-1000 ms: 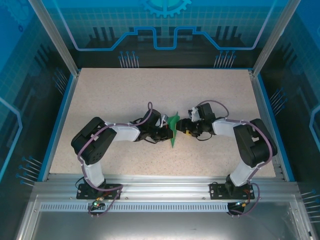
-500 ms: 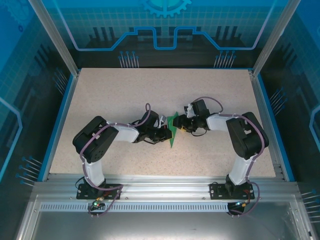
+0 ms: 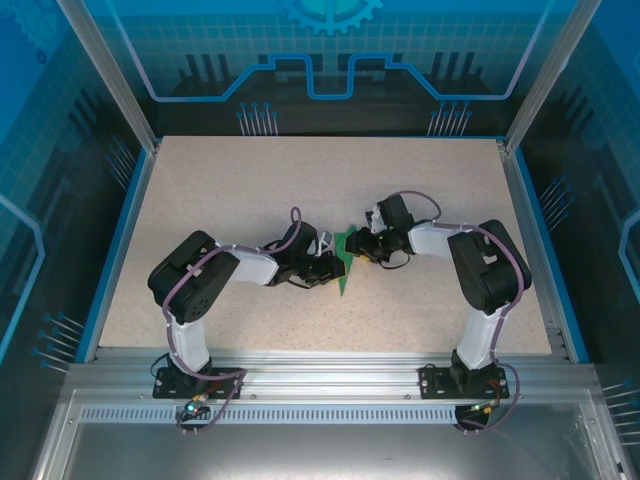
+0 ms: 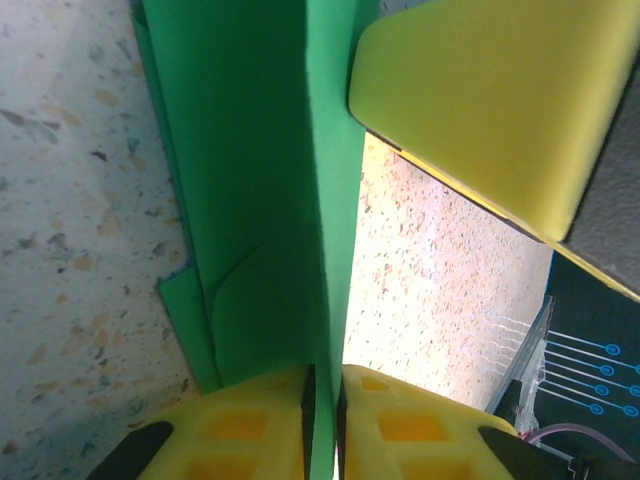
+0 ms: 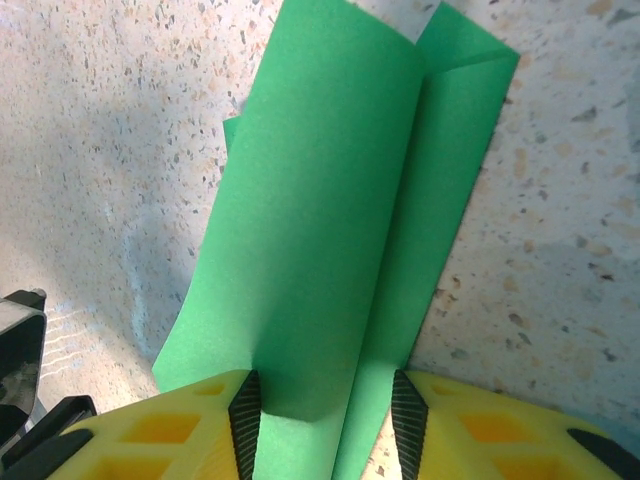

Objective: Fold a paper plane with a square sheet of paper (fold left side to right side)
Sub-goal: Fold the wing for the fifth time at the center of the table.

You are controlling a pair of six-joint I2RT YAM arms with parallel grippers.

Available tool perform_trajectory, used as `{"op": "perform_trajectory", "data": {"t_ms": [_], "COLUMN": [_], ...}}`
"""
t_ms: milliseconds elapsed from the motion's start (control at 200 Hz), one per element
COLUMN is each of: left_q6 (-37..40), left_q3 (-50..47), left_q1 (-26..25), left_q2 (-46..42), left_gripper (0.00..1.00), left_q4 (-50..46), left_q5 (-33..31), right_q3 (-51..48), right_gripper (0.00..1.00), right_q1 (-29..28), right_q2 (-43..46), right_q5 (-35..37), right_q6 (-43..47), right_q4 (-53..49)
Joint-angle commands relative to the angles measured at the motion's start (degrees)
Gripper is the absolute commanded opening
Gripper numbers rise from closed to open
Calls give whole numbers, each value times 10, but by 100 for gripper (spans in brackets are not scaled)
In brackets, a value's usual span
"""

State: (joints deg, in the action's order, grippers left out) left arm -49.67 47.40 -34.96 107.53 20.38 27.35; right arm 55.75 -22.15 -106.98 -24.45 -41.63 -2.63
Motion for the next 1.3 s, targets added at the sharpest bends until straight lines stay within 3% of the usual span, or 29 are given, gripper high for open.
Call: {"op": "perform_trajectory", "data": {"t_ms": [0, 470, 1296], "left_q6": [-1, 42, 74], "left_q3": [-8, 4, 151], "left_q1": [8, 57, 74], "left_q2": [-5, -79, 46], "left_gripper": [19, 33, 33], "left_q4": [-2, -82, -166], "left_q5": [12, 10, 9], "right_q3": [7, 5, 10], "right_gripper": [42, 42, 41], "right_q1": [-23, -24, -24], "right_q2": [-35, -36, -38], "right_q5": [15, 12, 8], "right_q6": [2, 2, 10], "right_q4": [-8, -4, -16]}}
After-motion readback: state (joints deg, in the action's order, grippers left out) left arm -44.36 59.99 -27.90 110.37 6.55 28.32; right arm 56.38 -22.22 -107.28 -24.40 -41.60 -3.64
